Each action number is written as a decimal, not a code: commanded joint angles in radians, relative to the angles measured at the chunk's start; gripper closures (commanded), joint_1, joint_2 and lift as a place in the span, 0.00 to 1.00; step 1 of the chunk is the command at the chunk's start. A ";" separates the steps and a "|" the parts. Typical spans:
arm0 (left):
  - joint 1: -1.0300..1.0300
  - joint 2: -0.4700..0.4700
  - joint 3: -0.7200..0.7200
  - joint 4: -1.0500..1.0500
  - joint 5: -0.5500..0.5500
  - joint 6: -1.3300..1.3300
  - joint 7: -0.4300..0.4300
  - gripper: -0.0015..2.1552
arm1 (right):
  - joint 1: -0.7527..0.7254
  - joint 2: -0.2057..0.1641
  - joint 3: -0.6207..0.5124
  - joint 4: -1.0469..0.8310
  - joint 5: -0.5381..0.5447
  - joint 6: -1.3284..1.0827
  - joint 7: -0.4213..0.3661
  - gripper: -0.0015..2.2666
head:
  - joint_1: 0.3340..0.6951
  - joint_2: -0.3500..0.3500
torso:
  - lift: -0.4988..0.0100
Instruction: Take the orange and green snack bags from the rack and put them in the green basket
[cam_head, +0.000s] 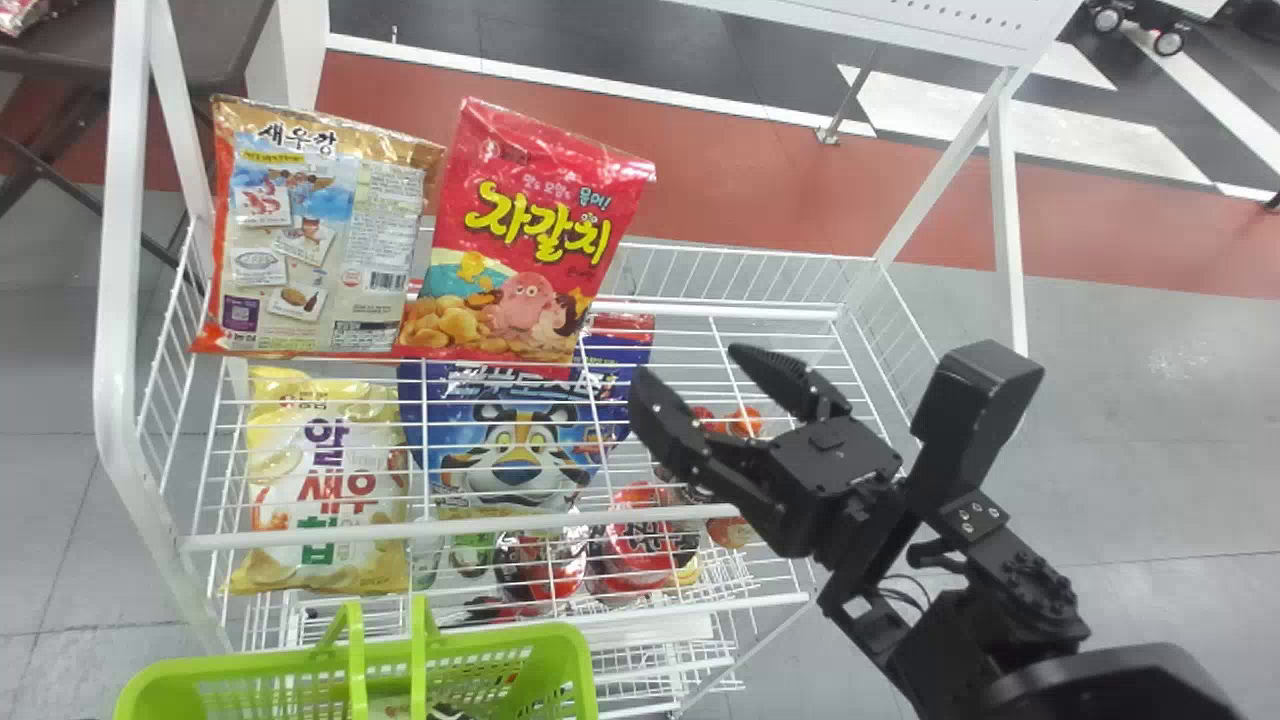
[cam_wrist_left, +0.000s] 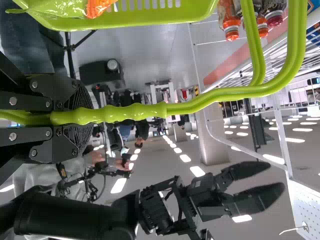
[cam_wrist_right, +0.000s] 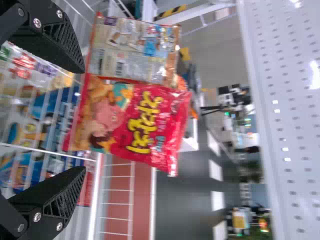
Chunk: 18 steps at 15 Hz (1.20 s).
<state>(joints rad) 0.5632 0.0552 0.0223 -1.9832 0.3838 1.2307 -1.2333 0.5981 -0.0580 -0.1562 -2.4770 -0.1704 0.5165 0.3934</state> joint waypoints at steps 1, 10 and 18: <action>0.000 0.000 -0.002 0.001 -0.006 -0.001 0.000 1.00 | 0.005 0.017 0.009 0.095 0.008 -0.241 0.012 0.07 | 1.00 0.00 | 0.98; -0.005 0.000 -0.005 0.023 -0.006 -0.029 -0.002 1.00 | 0.046 0.059 0.052 0.193 0.019 -0.407 -0.120 0.07 | 1.00 0.00 | 0.98; -0.005 0.000 -0.009 0.024 -0.005 -0.044 -0.005 1.00 | 0.054 0.059 0.067 0.188 0.045 -0.422 -0.137 0.07 | 1.00 0.00 | 0.98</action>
<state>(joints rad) 0.5596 0.0552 0.0151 -1.9589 0.3789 1.1881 -1.2384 0.6515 0.0000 -0.0880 -2.2868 -0.1275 0.0943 0.2566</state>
